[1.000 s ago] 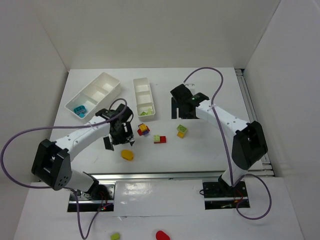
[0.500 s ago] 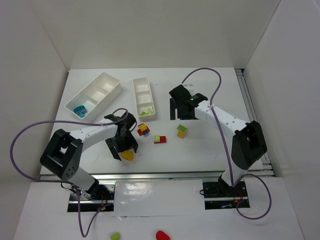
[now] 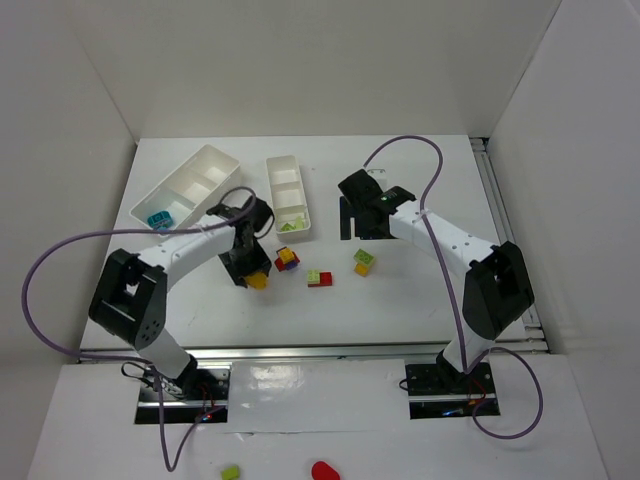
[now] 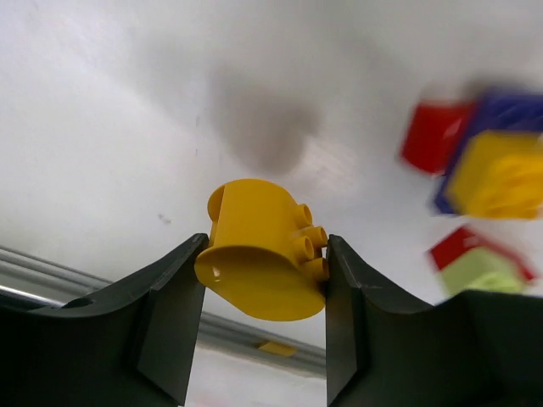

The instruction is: Sort the legos into containers by color

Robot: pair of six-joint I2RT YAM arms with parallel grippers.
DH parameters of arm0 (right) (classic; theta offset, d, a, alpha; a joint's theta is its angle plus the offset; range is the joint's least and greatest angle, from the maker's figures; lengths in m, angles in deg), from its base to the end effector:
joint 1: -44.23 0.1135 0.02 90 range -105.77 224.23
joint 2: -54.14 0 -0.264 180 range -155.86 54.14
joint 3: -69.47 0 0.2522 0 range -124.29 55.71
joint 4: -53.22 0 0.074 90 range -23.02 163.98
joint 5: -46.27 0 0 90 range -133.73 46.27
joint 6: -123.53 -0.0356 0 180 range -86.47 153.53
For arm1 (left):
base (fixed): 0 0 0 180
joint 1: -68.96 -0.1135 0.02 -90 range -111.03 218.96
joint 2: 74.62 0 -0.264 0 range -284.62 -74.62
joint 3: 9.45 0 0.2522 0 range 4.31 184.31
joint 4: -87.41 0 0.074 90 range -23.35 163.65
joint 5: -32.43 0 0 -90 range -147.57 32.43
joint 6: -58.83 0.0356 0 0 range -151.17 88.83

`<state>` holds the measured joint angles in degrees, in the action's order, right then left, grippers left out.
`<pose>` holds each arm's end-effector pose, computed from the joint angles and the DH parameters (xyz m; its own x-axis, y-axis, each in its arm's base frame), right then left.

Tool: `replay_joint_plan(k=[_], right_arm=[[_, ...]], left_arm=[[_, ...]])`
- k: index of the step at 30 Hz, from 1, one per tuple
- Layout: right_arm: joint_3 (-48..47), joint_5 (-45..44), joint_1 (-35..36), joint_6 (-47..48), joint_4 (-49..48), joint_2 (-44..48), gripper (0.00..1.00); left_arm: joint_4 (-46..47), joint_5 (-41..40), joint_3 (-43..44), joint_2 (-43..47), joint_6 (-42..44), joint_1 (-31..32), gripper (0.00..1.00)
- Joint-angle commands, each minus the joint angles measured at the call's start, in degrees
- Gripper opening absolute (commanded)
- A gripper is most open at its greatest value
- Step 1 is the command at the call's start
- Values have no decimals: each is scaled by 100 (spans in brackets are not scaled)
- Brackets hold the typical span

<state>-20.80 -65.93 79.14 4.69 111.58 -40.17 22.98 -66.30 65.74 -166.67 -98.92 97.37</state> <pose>0.2873 0.1841 0.2642 -0.8229 -0.0297 -0.5674 0.0122 0.9975 -0.0698 0.2553 -0.1320 0.1963 -0.7457 -0.6367 -0.1962 -0.6343 0.7686 -0.0833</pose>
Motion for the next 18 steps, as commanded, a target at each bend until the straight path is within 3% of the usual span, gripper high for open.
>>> replay_joint_plan(k=[1,5,10,18], right_arm=[[-215,-48,50,28,-74,61,100],[-267,-153,50,28,-74,8,100],[-329,-206,50,28,-127,-44,100],[-452,-390,50,80,-13,-167,100]], left_arm=[[-468,-785,904,117,516,-623,22],[-602,-1236,2220,3,1437,-1450,22],[-320,-1289,3330,-716,1826,-2513,22],[-267,-911,5150,-2615,2055,-3051,22]])
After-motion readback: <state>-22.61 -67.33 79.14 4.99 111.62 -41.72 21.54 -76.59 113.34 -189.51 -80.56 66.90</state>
